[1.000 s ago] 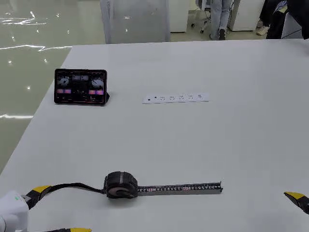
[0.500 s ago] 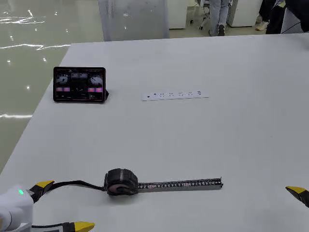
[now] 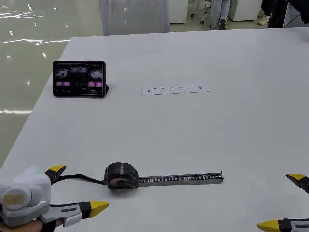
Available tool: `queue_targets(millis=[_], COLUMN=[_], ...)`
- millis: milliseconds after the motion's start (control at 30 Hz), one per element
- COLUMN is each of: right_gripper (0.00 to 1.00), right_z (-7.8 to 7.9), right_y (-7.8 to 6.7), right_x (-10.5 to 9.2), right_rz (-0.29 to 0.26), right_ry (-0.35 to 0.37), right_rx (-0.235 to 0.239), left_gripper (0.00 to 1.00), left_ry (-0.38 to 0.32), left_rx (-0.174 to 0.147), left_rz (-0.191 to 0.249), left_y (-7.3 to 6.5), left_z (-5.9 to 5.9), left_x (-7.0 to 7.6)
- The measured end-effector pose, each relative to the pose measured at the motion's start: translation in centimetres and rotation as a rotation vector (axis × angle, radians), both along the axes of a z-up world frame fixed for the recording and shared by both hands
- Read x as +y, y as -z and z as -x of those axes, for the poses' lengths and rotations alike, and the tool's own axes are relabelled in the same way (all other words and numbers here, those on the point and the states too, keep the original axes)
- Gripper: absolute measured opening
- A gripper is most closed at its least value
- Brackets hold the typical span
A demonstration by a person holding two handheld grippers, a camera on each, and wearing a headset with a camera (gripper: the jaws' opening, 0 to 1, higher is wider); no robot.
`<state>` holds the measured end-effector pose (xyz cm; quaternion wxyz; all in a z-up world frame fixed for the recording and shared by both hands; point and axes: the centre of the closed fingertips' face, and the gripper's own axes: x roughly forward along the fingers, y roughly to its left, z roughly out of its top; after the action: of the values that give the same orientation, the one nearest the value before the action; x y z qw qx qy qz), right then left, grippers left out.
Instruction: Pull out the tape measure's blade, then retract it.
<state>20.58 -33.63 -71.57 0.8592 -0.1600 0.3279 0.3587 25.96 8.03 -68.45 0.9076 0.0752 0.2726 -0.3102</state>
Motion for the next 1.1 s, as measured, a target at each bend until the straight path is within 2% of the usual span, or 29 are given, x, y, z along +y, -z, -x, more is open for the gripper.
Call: queue_targets(millis=[67,233,367,433,533,667,800,933,1100], right_gripper=[0.99,0.99,0.99,0.99,0.99,0.99,0.99,0.99,0.99], right_z=[-0.2,-0.8,-1.4,-1.8,-2.1,-2.8,-3.6,-4.0,-4.5], right_y=[0.0,-0.3,-0.5,-0.8,-1.3,-1.3,-1.4,-1.7,-1.7], right_x=[0.2,0.8,0.9,0.9,1.4,2.1,2.4,3.0,3.0], right_rz=[0.005,0.020,0.039,0.043,0.046,0.058,0.059,0.060,0.055], right_ry=[-0.012,-0.055,-0.099,-0.099,-0.119,-0.162,-0.169,-0.204,-0.195], right_rx=[0.005,0.011,0.004,0.004,-0.004,-0.006,-0.006,-0.014,-0.015], left_gripper=[0.98,0.99,0.99,0.99,0.99,0.99,0.98,0.98,0.99], left_ry=[-0.013,-0.045,-0.094,-0.115,-0.137,-0.151,-0.151,-0.148,-0.141], left_rx=[-0.008,-0.005,-0.019,-0.012,-0.012,-0.012,-0.001,-0.003,-0.013], left_rz=[0.008,0.027,0.031,0.048,0.049,0.062,0.062,0.065,0.077], left_y=[-0.1,0.4,0.6,0.8,1.0,1.0,1.6,1.7,1.4], left_z=[-0.3,-0.6,-1.2,-1.6,-2.0,-2.2,-2.2,-2.5,-2.5], left_x=[-0.3,-0.8,-0.4,-0.4,-0.3,-0.4,-0.5,-0.5,-0.4])
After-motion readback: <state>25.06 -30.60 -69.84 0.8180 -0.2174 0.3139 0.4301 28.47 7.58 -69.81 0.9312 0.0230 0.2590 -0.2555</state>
